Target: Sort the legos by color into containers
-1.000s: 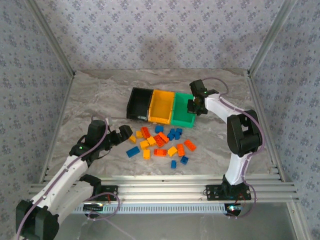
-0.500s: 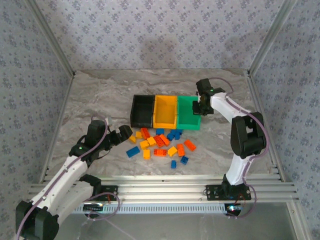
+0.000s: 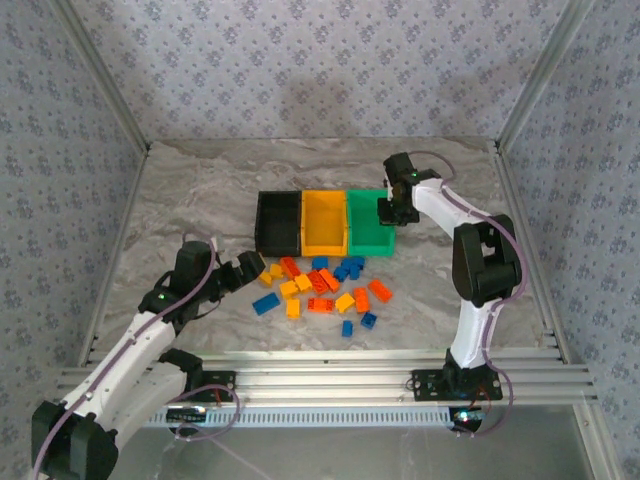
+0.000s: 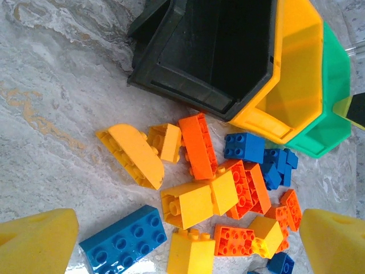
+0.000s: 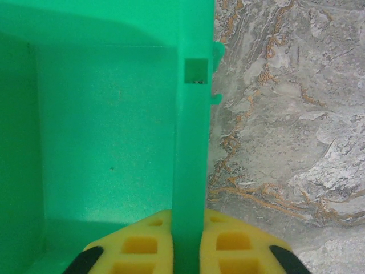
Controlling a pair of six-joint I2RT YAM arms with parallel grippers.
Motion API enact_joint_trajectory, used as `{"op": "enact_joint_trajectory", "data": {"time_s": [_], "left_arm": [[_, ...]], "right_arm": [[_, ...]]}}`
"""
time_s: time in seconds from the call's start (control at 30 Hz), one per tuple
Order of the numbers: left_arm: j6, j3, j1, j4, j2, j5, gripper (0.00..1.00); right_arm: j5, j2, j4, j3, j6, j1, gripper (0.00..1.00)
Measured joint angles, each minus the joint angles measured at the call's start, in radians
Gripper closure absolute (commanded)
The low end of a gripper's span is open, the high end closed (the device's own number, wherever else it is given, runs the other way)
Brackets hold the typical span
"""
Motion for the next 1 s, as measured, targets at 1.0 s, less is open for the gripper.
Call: {"op": "enact_joint_trajectory", "data": {"time_s": [1.0], "left_arm": [[-0.012, 0.005, 0.000, -0.196, -0.150, -0.053, 0.00]], "right_arm": [[0.165, -0.561, 0.072, -0.618, 0.510, 0.665, 0.27]]}}
